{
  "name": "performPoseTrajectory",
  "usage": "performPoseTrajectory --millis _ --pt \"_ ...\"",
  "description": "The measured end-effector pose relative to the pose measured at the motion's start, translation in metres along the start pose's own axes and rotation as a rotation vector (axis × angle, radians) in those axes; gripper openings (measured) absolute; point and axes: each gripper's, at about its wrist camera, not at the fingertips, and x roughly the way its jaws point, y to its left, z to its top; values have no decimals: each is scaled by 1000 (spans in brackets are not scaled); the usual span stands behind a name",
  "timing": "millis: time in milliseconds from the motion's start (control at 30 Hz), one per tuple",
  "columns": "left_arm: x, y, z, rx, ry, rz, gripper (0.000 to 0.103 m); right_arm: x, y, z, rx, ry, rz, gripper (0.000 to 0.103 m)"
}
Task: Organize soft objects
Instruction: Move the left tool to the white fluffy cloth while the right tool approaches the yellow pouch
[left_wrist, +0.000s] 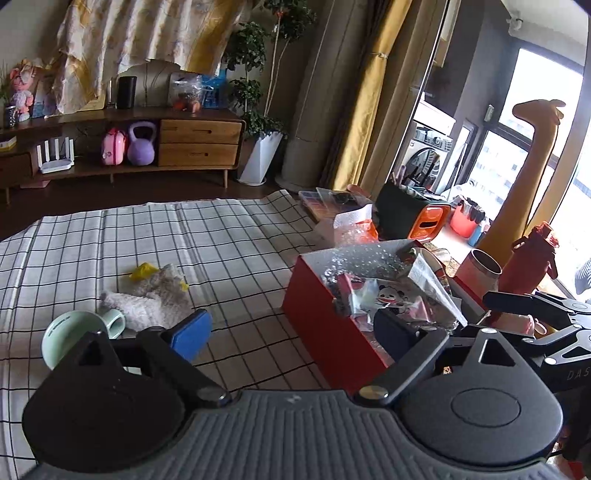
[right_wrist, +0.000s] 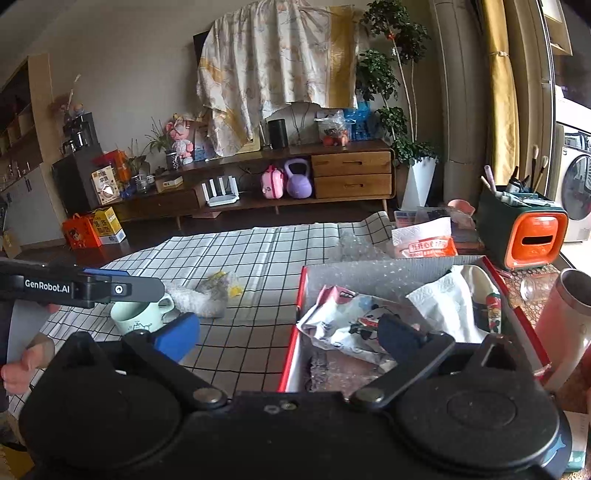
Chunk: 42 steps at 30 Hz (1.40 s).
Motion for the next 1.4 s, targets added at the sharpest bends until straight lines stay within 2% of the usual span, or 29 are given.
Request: performPoseTrajectory --millis 267,467,667,933,1233,1400 --pt "-16 43 -19 -2 -23 92 103 24 26 -1 -29 37 59 103" --pt "-20 72 -24 -33 -24 111 103 42 40 -1 -50 69 96 103" --pt "-15 92 -13 -22 -20 125 103 66 55 7 -79 99 114 103" --pt "21 98 -4 69 37 164 103 111 62 35 -71 124 123 102" --pt "76 76 -9 135 18 335 103 179 72 70 -99 176 128 101" --pt "105 64 -14 117 3 409 103 212 74 88 -141 230 159 101"
